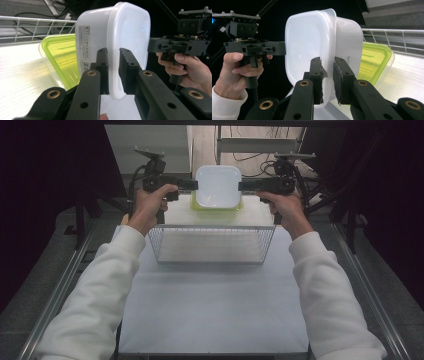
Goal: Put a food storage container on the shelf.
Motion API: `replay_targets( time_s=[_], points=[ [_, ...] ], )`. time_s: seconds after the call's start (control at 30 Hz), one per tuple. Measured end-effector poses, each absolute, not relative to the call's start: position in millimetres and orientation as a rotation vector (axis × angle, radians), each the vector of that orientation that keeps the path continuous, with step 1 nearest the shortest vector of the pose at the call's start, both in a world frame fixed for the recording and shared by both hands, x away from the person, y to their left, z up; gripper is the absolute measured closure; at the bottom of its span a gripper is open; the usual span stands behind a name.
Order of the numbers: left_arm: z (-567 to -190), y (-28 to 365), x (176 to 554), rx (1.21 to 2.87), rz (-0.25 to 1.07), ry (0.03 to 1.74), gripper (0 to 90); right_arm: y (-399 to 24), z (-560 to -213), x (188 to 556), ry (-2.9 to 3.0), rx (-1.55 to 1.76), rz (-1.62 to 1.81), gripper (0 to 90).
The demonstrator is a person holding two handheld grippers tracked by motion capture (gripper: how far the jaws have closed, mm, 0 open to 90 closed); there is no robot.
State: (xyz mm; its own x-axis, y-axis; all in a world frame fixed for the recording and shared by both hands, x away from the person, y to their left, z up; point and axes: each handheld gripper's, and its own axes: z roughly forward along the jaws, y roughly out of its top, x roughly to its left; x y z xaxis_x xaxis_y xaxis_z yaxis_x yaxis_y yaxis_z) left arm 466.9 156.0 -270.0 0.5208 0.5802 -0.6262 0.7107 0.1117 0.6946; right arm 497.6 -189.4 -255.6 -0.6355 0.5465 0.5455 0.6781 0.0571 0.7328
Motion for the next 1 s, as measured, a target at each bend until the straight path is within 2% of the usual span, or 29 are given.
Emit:
replay_targets(
  time_s=[0.37, 0.63, 0.9, 1.0],
  points=[
    [-269.2, 156.7, 489.5, 1.554, -0.205, 1.205, 73.9, -183.4, -250.7, 518.3, -2.11, -1.412, -1.533, 72.1],
    [-280.1, 161.3, 506.1, 1.467, -0.309, 1.251, 72.0, -184.3, -260.9, 536.0, -1.977, -1.465, -1.519, 68.9],
    [-282.9, 161.1, 508.6, 1.46, -0.302, 1.256, 69.9, -184.2, -266.7, 542.1, -1.939, -1.478, -1.518, 66.2],
    [-282.4, 158.4, 508.1, 1.49, -0.278, 1.262, 63.0, -183.6, -267.6, 542.1, -1.94, -1.475, -1.522, 63.6]
  ],
)
